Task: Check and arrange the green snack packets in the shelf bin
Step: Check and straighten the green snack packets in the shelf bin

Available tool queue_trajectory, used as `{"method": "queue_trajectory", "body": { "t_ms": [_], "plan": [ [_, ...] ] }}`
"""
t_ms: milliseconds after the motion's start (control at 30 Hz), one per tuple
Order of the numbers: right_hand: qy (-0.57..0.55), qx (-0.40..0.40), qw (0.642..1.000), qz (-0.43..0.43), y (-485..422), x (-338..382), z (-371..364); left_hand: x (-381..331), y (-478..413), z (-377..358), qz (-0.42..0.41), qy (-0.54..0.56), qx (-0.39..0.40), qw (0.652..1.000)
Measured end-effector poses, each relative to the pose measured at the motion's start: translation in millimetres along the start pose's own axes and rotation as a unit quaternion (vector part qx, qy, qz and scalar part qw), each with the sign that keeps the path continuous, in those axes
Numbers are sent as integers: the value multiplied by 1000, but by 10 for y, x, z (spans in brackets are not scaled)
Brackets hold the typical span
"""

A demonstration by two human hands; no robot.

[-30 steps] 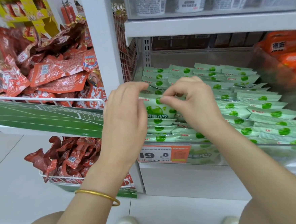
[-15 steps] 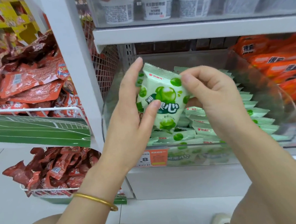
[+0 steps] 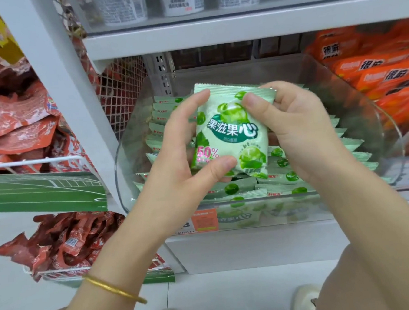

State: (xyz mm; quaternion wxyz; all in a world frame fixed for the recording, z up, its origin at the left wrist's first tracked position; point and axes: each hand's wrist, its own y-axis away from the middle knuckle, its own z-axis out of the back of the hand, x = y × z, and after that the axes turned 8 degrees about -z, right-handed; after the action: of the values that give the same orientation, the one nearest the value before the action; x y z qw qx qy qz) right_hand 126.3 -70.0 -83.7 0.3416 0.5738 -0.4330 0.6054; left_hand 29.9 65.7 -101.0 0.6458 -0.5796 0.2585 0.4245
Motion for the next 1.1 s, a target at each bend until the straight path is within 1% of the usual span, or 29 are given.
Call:
{"method": "queue_trajectory", "body": {
  "t_ms": [100,300,467,567,634,667,700,734,767,800,834,967,1034,1101],
  "plan": [
    [-13,2,1000,0,-5,-14,7,-14,-8,15,-4,13,0,1000],
    [-21,-7,1000,-16,-30,-36,15,-31,12,16,-10,-12,21,1000],
    [-16,-8,1000,-15,3,-20,-13,-56,21,28,-7,-11,24,1000],
    [-39,-8,999,-25,5,-21,1,-49,18,40,-7,-20,11,1000],
    [-65,-10,997,-44,7,-6,8,-29,21,62,-17,-54,-15,998],
    [-75,-9,996,-56,5,0,15,-18,30,75,-19,-91,-32,995],
    [-83,-6,994,-67,1,1,22,-5,35,90,-28,-151,-46,987],
    [-90,0,993,-78,4,9,22,5,39,104,-49,-237,-56,969],
    [-98,7,991,-87,6,13,15,4,42,119,-75,-327,-65,940],
    [-114,15,989,-98,16,17,-3,-3,42,133,-92,-393,-75,912],
    [-139,25,984,-110,24,17,-26,-17,42,145,-100,-433,-80,892],
    [-259,82,951,-149,81,23,-166,-43,59,194,-95,-474,-27,875],
    [-269,117,945,-144,108,29,-224,-34,63,266,-107,-500,-21,859],
    [-249,126,951,-132,110,29,-252,-50,66,334,-106,-497,-41,860]
  ]
}}
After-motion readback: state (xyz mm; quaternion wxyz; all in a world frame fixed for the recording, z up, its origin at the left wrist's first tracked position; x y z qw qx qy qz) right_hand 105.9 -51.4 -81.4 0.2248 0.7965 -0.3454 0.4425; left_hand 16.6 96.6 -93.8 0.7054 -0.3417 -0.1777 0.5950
